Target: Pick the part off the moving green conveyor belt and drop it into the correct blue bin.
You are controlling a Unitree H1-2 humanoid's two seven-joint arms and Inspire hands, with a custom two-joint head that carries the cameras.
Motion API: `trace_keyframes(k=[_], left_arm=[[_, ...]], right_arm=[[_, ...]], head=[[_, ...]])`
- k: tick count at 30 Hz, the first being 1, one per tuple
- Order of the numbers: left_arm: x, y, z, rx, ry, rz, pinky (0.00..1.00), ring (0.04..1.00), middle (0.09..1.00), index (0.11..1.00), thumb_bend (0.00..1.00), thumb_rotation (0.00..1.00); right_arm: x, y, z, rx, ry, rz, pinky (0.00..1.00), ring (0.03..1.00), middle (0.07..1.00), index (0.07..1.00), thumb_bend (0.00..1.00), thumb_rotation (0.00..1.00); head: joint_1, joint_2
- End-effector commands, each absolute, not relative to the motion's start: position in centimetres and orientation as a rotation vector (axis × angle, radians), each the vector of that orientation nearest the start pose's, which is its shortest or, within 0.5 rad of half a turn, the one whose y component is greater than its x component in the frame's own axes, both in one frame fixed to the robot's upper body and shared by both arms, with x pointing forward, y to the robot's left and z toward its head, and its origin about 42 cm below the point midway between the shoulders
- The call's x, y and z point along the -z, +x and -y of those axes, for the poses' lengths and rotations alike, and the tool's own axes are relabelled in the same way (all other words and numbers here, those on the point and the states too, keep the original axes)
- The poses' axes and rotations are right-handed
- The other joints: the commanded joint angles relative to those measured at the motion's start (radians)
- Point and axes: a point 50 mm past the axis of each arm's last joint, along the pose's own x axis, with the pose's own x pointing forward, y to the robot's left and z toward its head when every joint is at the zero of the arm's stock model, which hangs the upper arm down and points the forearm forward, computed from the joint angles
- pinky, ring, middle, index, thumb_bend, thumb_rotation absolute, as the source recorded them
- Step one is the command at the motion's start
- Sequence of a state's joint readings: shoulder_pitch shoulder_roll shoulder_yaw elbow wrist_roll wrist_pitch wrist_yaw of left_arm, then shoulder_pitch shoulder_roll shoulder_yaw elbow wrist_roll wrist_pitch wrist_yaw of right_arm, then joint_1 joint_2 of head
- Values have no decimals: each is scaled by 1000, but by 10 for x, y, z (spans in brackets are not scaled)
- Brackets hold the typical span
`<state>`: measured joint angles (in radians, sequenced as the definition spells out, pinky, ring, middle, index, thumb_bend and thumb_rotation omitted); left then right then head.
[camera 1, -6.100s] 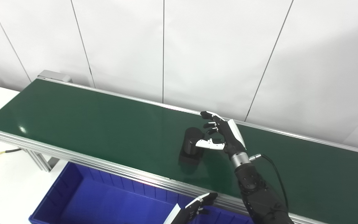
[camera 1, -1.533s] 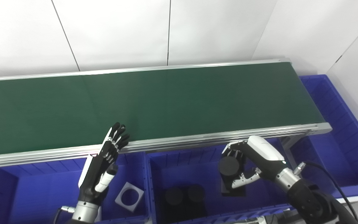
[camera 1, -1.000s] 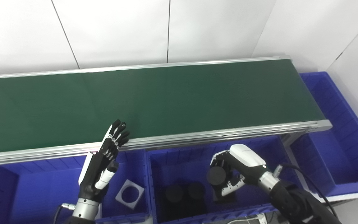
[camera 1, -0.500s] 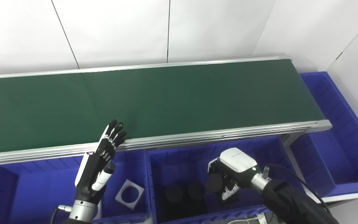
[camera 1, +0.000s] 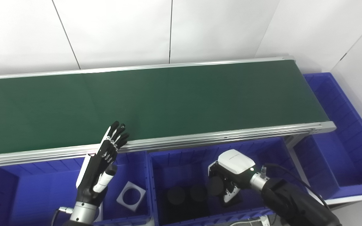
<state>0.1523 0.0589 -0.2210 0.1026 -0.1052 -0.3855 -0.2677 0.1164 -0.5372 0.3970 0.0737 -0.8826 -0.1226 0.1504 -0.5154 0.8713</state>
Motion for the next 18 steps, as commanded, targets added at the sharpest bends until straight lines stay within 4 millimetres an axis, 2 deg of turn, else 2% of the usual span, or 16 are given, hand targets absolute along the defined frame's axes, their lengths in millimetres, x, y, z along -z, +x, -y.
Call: trace_keyframes(k=[1,2,3,4,6,12,18], left_arm=[[-67,220,-168,432,-79,193,905,902,943,973,764,808],[-68,220,-168,432,-81,193,906,902,944,973,764,806],[-68,220,-168,432,-81,193,902,901,942,972,762,805],[-69,220,-168,432,-81,193,903,901,941,972,762,805],[-69,219,-168,433,-82,190,905,900,944,972,765,805],[-68,219,-168,435,-77,190,895,892,940,973,765,811],[-67,218,-167,433,-82,185,899,890,938,971,769,805]], right_arm=[[-50,216,300,-683,-1367,-86,408,493,611,498,520,96],[-50,216,300,-687,-1367,-96,414,507,627,497,521,114],[-50,216,300,-691,-1365,-102,428,532,659,594,687,167],[-50,216,301,-694,-1364,-106,442,558,682,646,790,207],[-49,215,302,-701,-1363,-110,463,598,709,696,894,260],[-49,214,303,-707,-1345,-132,505,662,751,729,977,336],[-49,215,304,-702,-1355,-124,515,667,749,729,981,355]], head=[[1,2],[1,3],[1,3],[1,3],[1,4],[2,5],[8,2]])
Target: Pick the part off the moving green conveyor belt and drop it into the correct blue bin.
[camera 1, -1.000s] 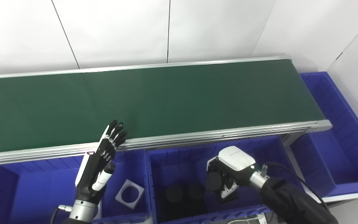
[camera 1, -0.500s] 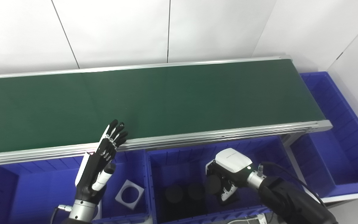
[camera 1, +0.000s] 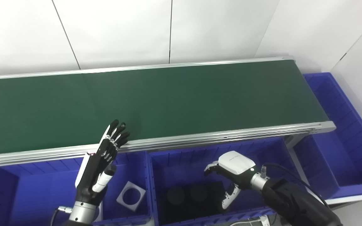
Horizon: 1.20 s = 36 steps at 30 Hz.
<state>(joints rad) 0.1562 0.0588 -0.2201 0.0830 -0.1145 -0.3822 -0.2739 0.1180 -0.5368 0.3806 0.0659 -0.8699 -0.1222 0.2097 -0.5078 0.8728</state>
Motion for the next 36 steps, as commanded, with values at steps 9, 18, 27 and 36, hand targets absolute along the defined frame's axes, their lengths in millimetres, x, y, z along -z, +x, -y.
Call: trace_keyframes(k=[9,18,27,36], left_arm=[[-67,217,-166,431,-77,186,902,894,941,976,768,811],[-65,216,-165,434,-72,174,904,890,944,974,785,824],[-58,217,-173,438,-51,170,892,889,950,977,768,832],[-46,217,-177,439,-40,157,890,887,942,970,772,840]], right_arm=[[-58,215,302,-690,-1362,-118,483,624,725,702,953,326],[-98,207,278,-619,-1257,-5,456,580,669,644,942,321],[-137,203,238,-542,-1088,165,450,567,643,633,934,319],[-121,191,198,-350,-727,313,414,519,607,640,852,539]], head=[[20,-7],[52,-14],[68,-51],[111,-119]])
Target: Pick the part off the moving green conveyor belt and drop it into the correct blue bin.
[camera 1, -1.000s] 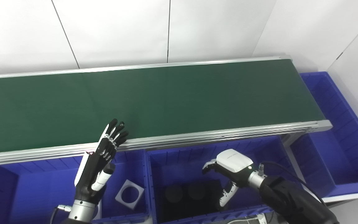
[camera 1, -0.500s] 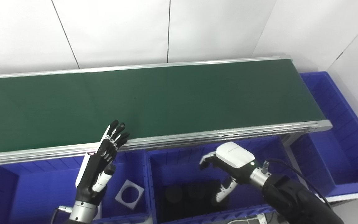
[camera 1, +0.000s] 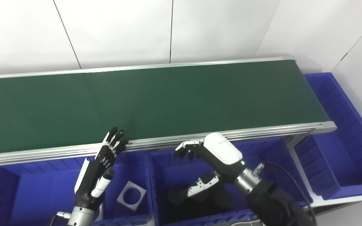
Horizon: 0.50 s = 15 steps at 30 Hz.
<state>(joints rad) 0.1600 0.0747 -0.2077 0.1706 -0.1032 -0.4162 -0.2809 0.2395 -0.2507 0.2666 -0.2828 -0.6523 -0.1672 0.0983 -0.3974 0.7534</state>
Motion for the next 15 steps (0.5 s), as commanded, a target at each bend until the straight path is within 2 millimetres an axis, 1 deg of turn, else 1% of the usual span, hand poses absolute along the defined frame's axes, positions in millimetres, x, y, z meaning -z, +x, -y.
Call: trace_keyframes(k=[1,2,3,4,5,6,8,10,11,12,15], left_arm=[[-44,217,-177,440,-40,153,889,884,940,968,772,834],[-43,217,-177,440,-39,148,884,882,938,967,771,831],[-42,217,-177,440,-38,145,884,882,938,967,771,831],[-41,217,-177,439,-32,142,882,881,937,966,771,831],[-40,216,-177,438,-28,139,880,881,936,967,774,839],[-40,216,-176,438,-24,137,879,881,935,968,776,842],[-39,215,-175,437,-20,135,870,877,934,968,775,847],[-38,213,-174,435,-17,132,868,877,935,968,782,849],[-38,213,-173,433,-14,131,867,879,937,970,793,851],[-38,211,-173,431,-12,131,864,879,937,969,796,853],[-39,209,-171,423,-1,133,859,876,934,965,802,856]], right_arm=[[-116,191,190,-317,-660,324,446,554,634,661,875,619],[-108,192,181,-285,-584,333,516,623,695,702,908,675],[-103,193,174,-263,-533,339,529,636,706,710,913,684],[-96,196,167,-257,-467,332,555,662,729,725,925,703],[-91,198,164,-256,-427,326,654,761,813,780,946,805],[-84,200,159,-251,-369,310,688,795,842,798,953,840],[-76,203,153,-242,-299,295,839,913,934,868,961,956],[-69,205,148,-227,-226,272,909,959,969,900,980,984],[-66,205,145,-223,-196,259,960,984,988,937,993,994],[-63,205,144,-221,-177,247,980,992,994,946,997,997],[-55,203,144,-218,-141,212,998,1000,1000,988,1000,1000]], head=[[1,0],[15,-11],[15,-11],[29,-21],[34,-24],[48,-31],[62,-38],[78,-43],[78,-43],[101,-49],[121,-54]])
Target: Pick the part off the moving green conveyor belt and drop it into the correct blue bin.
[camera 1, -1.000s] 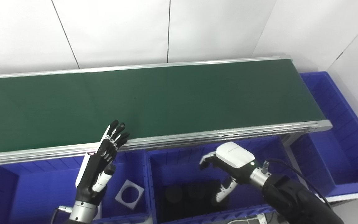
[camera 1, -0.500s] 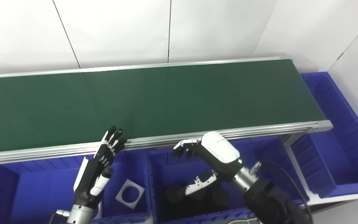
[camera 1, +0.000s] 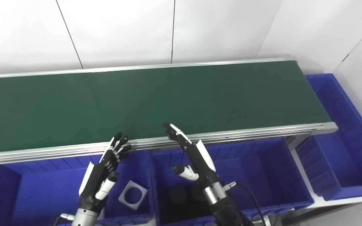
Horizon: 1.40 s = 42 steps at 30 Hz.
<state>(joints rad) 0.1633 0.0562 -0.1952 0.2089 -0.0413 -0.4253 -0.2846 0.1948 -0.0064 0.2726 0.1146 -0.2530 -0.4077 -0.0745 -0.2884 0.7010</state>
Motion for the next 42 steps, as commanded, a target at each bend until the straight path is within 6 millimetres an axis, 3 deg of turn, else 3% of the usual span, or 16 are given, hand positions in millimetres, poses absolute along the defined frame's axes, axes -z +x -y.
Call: trace_keyframes(k=[1,9,10,19,28,42], left_arm=[[-39,209,-171,421,2,134,856,875,934,964,807,857],[-39,202,-165,414,9,131,857,876,918,938,846,845],[-40,201,-165,415,11,131,864,881,918,937,842,843],[-41,196,-166,398,64,134,888,909,918,909,762,825],[-40,189,-162,403,93,131,870,896,910,903,775,820],[-42,186,-152,420,99,141,868,904,923,912,745,816]], right_arm=[[-52,201,145,-217,-134,200,999,1000,1000,994,1000,1000],[-33,193,152,-209,-100,121,1000,1000,1000,1000,1000,1000],[-33,192,152,-210,-99,118,1000,1000,1000,1000,1000,1000],[-25,187,145,-243,-94,90,1000,1000,1000,1000,1000,1000],[-22,180,144,-258,-113,80,992,1000,1000,998,1000,1000],[-18,175,150,-268,-140,71,948,983,1000,997,1000,1000]], head=[[24,-4],[88,-12],[119,-19],[157,-42],[212,-47],[220,-39]])
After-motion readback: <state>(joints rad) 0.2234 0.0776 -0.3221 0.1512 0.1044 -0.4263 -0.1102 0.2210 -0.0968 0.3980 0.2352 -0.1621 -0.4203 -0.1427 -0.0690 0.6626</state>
